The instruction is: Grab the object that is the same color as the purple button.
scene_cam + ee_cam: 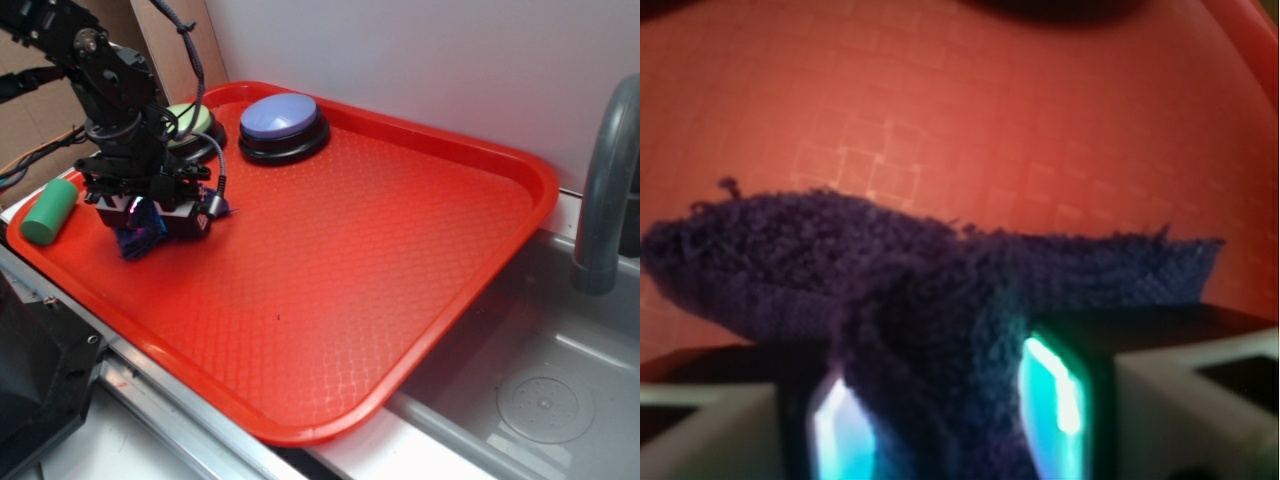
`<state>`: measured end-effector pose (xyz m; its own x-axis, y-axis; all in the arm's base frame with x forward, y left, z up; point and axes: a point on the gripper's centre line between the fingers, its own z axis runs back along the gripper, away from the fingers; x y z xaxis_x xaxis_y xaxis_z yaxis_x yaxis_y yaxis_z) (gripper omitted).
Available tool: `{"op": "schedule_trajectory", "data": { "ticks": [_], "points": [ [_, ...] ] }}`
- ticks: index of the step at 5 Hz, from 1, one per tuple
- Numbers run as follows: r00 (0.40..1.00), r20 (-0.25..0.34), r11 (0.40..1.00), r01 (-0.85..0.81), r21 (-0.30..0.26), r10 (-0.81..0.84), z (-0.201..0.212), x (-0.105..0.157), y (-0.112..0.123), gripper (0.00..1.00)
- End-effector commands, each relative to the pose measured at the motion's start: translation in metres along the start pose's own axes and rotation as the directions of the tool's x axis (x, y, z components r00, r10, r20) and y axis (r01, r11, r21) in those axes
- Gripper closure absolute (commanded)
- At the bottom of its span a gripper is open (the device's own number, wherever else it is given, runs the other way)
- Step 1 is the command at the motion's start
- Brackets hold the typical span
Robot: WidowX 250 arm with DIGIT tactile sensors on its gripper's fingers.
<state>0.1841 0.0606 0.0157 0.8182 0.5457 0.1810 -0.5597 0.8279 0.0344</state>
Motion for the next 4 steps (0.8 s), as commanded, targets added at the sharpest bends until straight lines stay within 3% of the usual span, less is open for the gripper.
{"op": "schedule_trajectory", "data": {
  "ticks": [1, 2, 4],
  "points": [
    [0.999, 0.024, 1.000, -0.027, -0.002, 0.027, 0.005, 0.004, 0.006, 1.00],
    [0.997, 0.053, 0.998, -0.060, 0.029, 0.058, 0.014, 0.006, 0.010, 1.00],
    [0.995, 0.067, 0.997, -0.077, 0.018, 0.076, 0.039, 0.009, 0.007, 1.00]
  ]
}}
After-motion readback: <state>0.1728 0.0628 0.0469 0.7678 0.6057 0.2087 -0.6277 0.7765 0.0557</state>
